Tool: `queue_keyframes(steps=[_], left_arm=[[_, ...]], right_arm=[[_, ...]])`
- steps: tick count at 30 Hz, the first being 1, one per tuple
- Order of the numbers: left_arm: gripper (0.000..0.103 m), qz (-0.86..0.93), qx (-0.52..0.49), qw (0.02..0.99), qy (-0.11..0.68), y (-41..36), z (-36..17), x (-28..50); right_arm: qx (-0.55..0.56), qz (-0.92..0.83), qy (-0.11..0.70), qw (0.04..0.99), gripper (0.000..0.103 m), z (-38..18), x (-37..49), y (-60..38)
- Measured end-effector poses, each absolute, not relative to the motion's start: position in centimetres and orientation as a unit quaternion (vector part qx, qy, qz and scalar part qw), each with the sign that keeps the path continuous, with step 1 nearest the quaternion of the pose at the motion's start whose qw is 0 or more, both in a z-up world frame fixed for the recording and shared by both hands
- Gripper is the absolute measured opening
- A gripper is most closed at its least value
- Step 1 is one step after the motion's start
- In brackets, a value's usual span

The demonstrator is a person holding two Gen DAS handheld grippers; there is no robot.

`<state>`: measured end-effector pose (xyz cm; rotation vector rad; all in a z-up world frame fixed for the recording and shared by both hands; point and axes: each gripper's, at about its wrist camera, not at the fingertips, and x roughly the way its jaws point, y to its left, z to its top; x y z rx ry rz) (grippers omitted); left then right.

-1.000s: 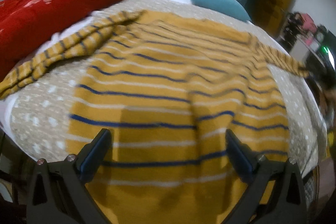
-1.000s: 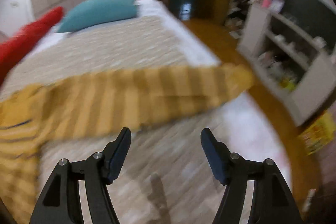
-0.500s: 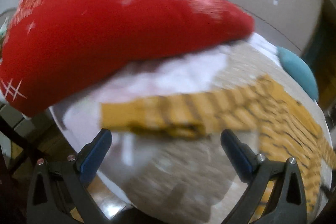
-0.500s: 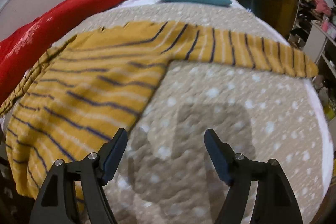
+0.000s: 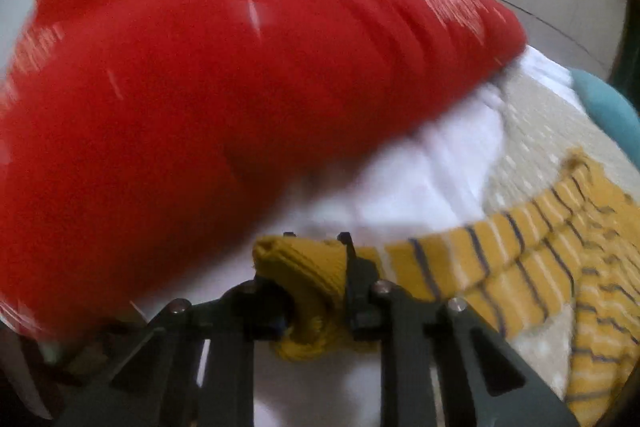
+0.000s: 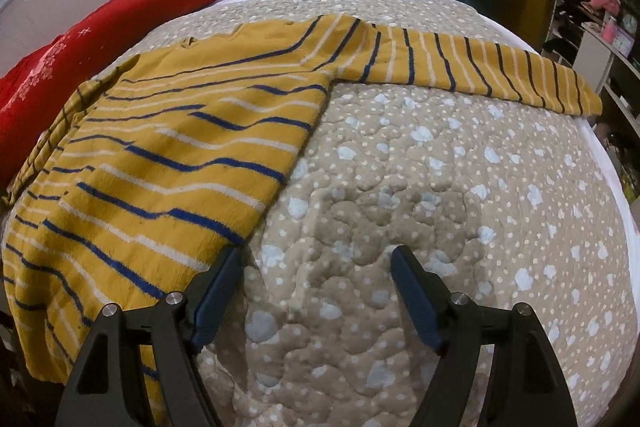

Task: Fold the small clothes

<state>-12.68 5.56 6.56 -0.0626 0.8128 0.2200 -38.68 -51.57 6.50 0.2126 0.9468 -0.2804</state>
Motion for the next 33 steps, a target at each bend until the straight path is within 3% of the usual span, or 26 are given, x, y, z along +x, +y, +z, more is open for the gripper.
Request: queue_keyframes(steps=[3,6,8,10,14,19,22,25,28,30,32,33], left_arm=[[0.018,0.126,-0.043,0.911,0.389,6.4,7.9,-12.0],[0.023,0.118,-0.059,0.910,0.393,6.2,8.0,-12.9],[0.042,0.094,-0.070,0.913,0.391,5.6,8.1,-14.6],[0.053,0.059,-0.088,0.912,0.396,4.4,8.3,-16.4],[0.066,-0.047,-0.120,0.901,0.414,0.3,8.1,-21.0],[0.070,-0.162,-0.125,0.874,0.441,-6.1,6.4,-25.6],[0.075,-0.209,-0.112,0.856,0.460,-9.7,4.7,-27.2],[0.086,-0.200,-0.077,0.871,0.442,-12.1,4.3,-28.8],[0.086,-0.197,-0.075,0.870,0.447,-13.7,3.7,-30.1],[0.067,-0.182,-0.038,0.873,0.450,-15.1,3.5,-30.5],[0.017,-0.167,-0.009,0.877,0.451,-15.7,4.2,-30.6],[0.012,-0.178,-0.020,0.870,0.459,-15.4,4.6,-30.4]], right_arm=[[0.104,-0.140,0.452,0.875,0.082,6.3,-38.6,-51.5],[0.109,-0.145,0.448,0.875,0.082,6.2,-38.7,-51.5],[0.118,-0.143,0.446,0.876,0.082,6.3,-38.8,-51.6],[0.137,-0.131,0.441,0.878,0.082,6.5,-39.4,-52.0],[0.193,-0.087,0.427,0.879,0.083,7.0,-41.0,-52.6],[0.287,0.003,0.413,0.864,0.083,6.4,-43.5,-51.6],[0.289,0.026,0.416,0.862,0.085,6.1,-44.3,-49.8],[0.274,0.031,0.414,0.867,0.085,6.1,-44.8,-47.5],[0.265,0.033,0.408,0.873,0.084,5.5,-45.1,-45.6],[0.230,0.013,0.406,0.884,0.071,5.2,-44.7,-44.2],[0.182,-0.008,0.416,0.891,0.018,5.3,-43.9,-43.2],[0.199,0.012,0.419,0.886,0.012,5.3,-43.7,-43.6]])
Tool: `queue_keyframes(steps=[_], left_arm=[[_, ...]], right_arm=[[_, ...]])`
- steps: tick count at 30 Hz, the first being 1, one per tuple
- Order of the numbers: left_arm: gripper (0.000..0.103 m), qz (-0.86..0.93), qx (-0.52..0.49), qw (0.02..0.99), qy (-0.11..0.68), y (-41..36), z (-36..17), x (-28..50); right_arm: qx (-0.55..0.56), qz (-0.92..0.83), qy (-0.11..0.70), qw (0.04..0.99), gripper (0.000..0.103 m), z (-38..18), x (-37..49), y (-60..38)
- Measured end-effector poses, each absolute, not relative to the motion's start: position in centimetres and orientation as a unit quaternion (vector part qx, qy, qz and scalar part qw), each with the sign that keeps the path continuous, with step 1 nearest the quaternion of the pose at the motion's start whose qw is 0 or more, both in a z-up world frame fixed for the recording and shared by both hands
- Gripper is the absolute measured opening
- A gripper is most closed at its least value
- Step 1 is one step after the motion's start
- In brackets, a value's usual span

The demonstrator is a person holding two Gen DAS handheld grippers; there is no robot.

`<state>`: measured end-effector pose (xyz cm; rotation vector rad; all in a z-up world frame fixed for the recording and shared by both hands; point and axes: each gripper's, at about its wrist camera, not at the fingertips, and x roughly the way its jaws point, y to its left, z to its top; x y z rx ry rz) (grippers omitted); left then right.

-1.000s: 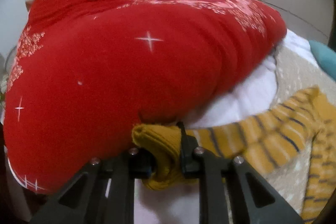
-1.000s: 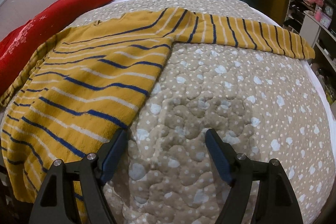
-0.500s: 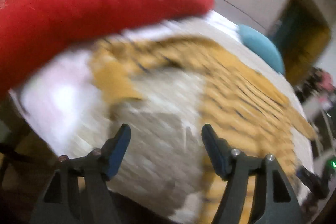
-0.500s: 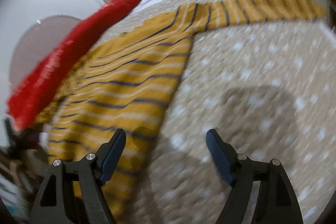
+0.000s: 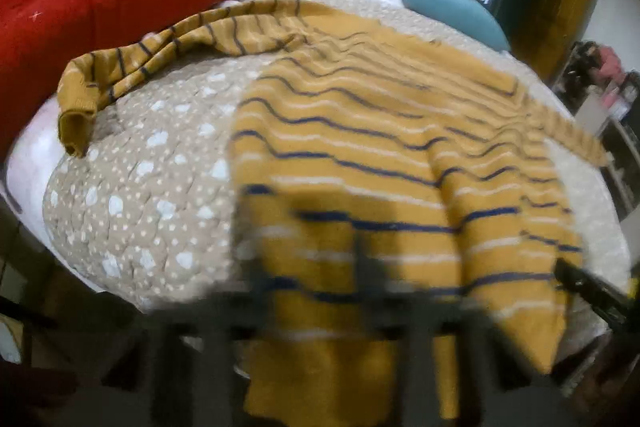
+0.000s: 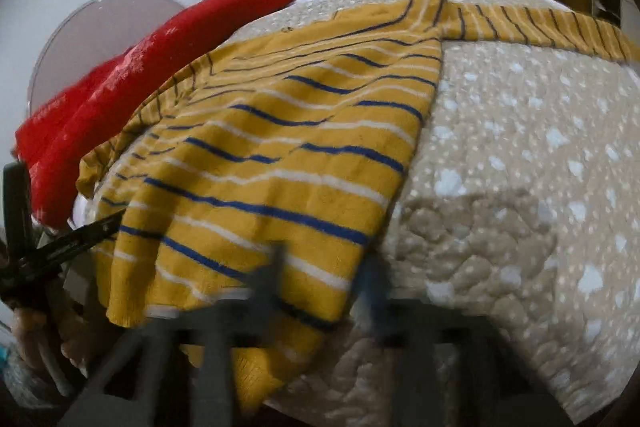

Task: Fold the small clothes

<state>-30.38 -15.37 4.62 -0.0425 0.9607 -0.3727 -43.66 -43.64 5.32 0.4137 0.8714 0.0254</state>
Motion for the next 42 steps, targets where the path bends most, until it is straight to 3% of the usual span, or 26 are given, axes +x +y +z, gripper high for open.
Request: queue_keyframes(steps=[6,16,18,20,22,23,28,32,42], left_arm=[[0.011,-0.182,-0.030,0.865,0.466,-13.7,7.4,-32.2],[0.014,-0.173,-0.071,0.836,0.516,-10.9,4.3,-34.1],[0.020,-0.176,-0.073,0.846,0.498,-10.2,5.3,-34.4],[0.042,-0.175,-0.067,0.858,0.478,-9.9,6.3,-34.8],[0.055,-0.175,-0.059,0.871,0.456,-10.0,7.6,-34.9],[0.060,-0.174,-0.048,0.877,0.445,-10.4,8.2,-34.9],[0.073,-0.186,0.012,0.892,0.411,-13.7,10.0,-34.5],[0.076,-0.209,0.047,0.888,0.406,-16.9,9.8,-33.9],[0.076,-0.211,0.069,0.882,0.415,-19.8,7.9,-31.2]], right_arm=[[0.263,0.042,0.419,0.868,0.009,6.5,-46.3,-46.7],[0.300,0.034,0.438,0.846,0.011,5.4,-51.0,-49.6],[0.300,0.031,0.427,0.852,0.011,6.1,-51.1,-50.1],[0.298,0.018,0.416,0.859,0.014,6.7,-51.3,-51.0],[0.301,-0.001,0.408,0.862,0.025,7.0,-51.2,-52.0],[0.304,-0.011,0.405,0.862,0.032,7.1,-51.1,-52.4],[0.334,-0.042,0.393,0.856,0.040,6.8,-50.7,-54.8],[0.334,-0.046,0.388,0.858,0.046,6.7,-50.3,-55.2],[0.307,-0.058,0.386,0.868,0.052,6.5,-49.0,-55.5]])
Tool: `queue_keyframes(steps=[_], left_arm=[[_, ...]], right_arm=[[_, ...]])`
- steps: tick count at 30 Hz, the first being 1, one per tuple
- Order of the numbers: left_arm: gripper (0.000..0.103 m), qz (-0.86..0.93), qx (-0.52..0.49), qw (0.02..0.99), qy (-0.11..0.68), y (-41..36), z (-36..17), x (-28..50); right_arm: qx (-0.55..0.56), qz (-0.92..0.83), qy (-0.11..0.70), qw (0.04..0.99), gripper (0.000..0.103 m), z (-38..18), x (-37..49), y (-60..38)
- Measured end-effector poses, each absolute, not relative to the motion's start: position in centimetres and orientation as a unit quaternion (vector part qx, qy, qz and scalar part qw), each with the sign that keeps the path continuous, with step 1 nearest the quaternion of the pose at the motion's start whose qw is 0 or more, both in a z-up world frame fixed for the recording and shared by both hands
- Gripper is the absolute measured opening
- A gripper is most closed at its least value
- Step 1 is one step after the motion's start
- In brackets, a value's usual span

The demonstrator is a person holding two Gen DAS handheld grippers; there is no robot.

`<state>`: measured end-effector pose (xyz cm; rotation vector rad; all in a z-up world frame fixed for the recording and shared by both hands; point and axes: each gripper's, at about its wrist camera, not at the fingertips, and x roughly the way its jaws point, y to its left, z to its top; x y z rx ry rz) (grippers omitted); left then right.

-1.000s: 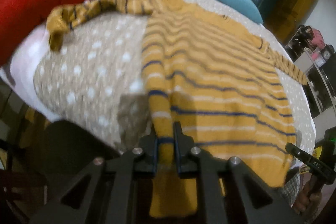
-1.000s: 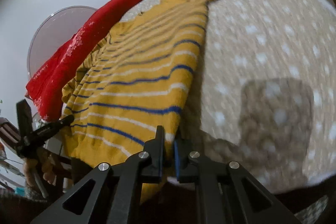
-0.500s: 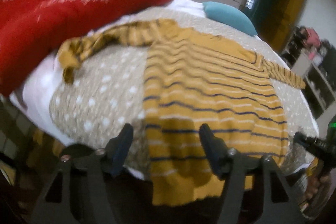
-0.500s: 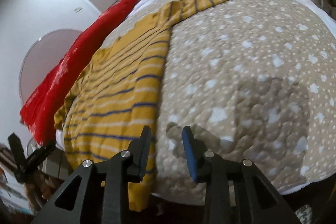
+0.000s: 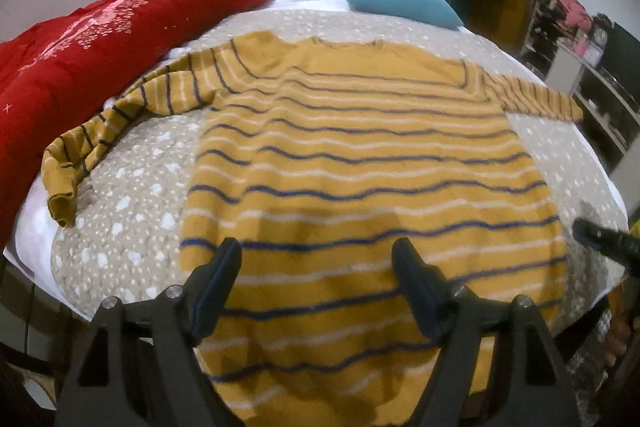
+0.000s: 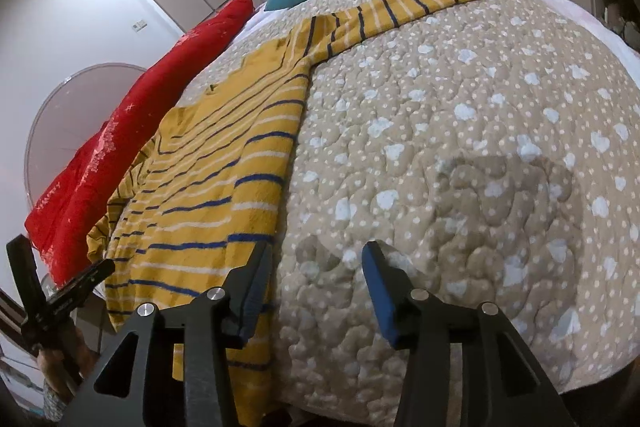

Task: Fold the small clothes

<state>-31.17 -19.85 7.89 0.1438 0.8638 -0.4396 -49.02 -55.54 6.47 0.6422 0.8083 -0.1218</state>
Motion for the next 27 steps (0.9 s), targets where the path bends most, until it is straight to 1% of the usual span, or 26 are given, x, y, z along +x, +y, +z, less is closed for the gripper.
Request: queue_keyframes(steps=[5,10,15,20,21,22,23,24,27], left_arm=[[0.080,-0.152,0.034,0.903,0.401,-15.5,8.5,-28.3],[0.081,-0.054,0.009,0.922,0.382,-7.9,8.8,-24.2],[0.083,0.021,-0.019,0.924,0.380,-1.2,8.4,-19.7],[0.083,0.018,-0.012,0.920,0.391,0.4,7.4,-16.8],[0.081,0.012,-0.015,0.917,0.400,0.6,7.0,-16.3],[0.061,0.006,-0.021,0.913,0.407,0.9,6.6,-15.9],[0.020,-0.001,-0.034,0.906,0.423,1.2,6.2,-15.4],[0.009,-0.001,-0.042,0.900,0.435,1.2,6.0,-15.3],[0.010,-0.015,-0.093,0.900,0.426,2.1,7.2,-15.9]], right_arm=[[0.267,-0.071,0.391,0.878,0.058,6.8,-47.9,-55.0],[0.246,-0.085,0.390,0.883,0.063,7.0,-46.7,-54.7],[0.230,-0.097,0.392,0.885,0.064,6.8,-46.2,-54.1],[0.214,-0.109,0.396,0.886,0.065,6.8,-45.8,-53.6],[0.214,-0.110,0.396,0.886,0.065,6.8,-45.8,-53.6],[0.215,-0.111,0.396,0.886,0.065,6.7,-45.8,-53.7],[0.215,-0.111,0.396,0.886,0.065,6.8,-45.8,-53.7],[0.216,-0.111,0.395,0.886,0.065,6.8,-45.9,-53.7],[0.216,-0.111,0.394,0.886,0.065,6.8,-45.9,-53.6]])
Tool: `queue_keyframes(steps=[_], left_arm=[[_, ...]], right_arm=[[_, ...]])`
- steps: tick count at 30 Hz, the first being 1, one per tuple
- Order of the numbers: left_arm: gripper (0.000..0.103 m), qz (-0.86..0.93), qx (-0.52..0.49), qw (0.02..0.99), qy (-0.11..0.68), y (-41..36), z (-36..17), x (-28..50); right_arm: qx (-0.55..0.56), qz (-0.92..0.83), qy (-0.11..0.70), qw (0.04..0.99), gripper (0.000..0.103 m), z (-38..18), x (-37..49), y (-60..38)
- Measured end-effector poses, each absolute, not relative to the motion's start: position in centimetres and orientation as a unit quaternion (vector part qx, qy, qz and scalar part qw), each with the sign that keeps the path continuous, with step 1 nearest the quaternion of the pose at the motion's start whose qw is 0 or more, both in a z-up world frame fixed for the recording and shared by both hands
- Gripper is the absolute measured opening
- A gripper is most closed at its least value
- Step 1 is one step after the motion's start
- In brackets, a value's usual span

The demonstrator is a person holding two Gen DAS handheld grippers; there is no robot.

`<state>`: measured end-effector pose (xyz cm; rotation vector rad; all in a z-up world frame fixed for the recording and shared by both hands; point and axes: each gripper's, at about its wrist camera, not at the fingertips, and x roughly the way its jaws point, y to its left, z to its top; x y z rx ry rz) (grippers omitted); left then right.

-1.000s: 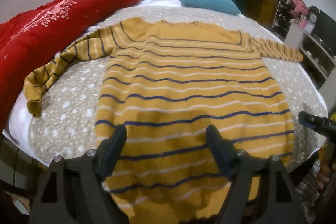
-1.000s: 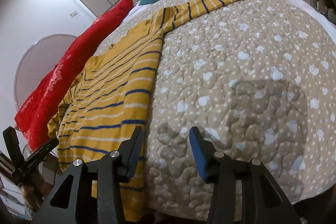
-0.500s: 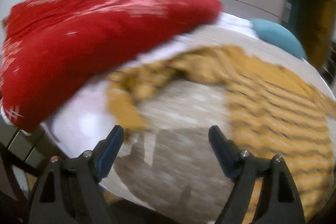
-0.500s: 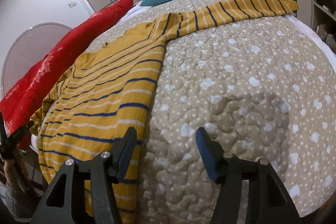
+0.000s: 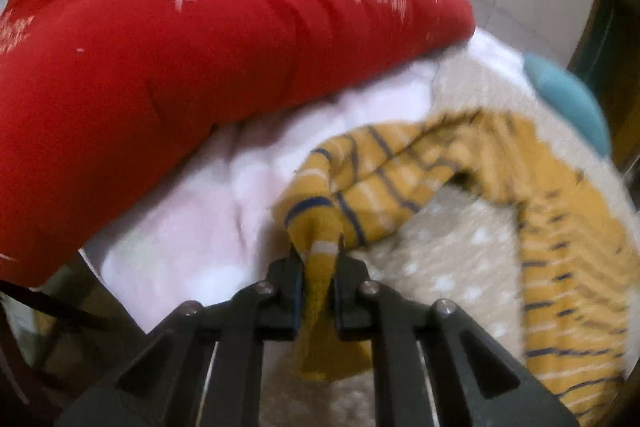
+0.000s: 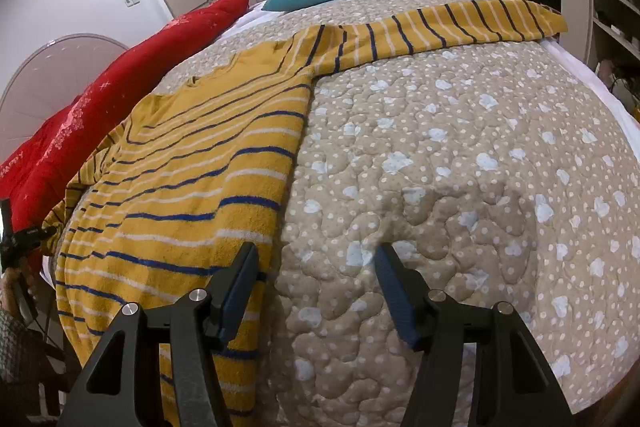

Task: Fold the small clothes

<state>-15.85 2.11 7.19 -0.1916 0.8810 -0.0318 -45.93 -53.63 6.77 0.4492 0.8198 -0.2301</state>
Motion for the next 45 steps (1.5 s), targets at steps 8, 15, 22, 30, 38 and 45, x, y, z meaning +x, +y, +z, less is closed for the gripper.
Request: queue_keyframes(steps=[8,15,22,30,38,45], left_arm=[[0.010,-0.151,-0.163,0.896,0.385,-2.5,15.2,-17.0],[0.010,-0.294,-0.161,0.858,0.389,-15.5,18.5,-16.8],[0.011,-0.394,-0.081,0.817,0.413,-32.3,16.9,-18.9],[0.054,-0.404,-0.055,0.782,0.472,-37.1,11.7,-20.2],[0.066,-0.255,-0.013,0.879,0.403,-26.5,11.0,-18.0],[0.066,-0.179,-0.027,0.894,0.410,-21.4,7.0,-16.0]], right_arm=[[0.223,-0.108,0.382,0.890,0.065,6.9,-46.1,-53.7],[0.237,-0.095,0.365,0.895,0.065,7.2,-47.5,-53.9],[0.259,-0.100,0.352,0.894,0.065,7.0,-48.7,-55.3],[0.255,-0.116,0.341,0.897,0.065,8.2,-50.0,-56.3],[0.223,-0.089,0.349,0.906,0.065,10.1,-46.6,-55.5],[0.157,-0.069,0.365,0.915,0.065,12.2,-36.5,-53.8]])
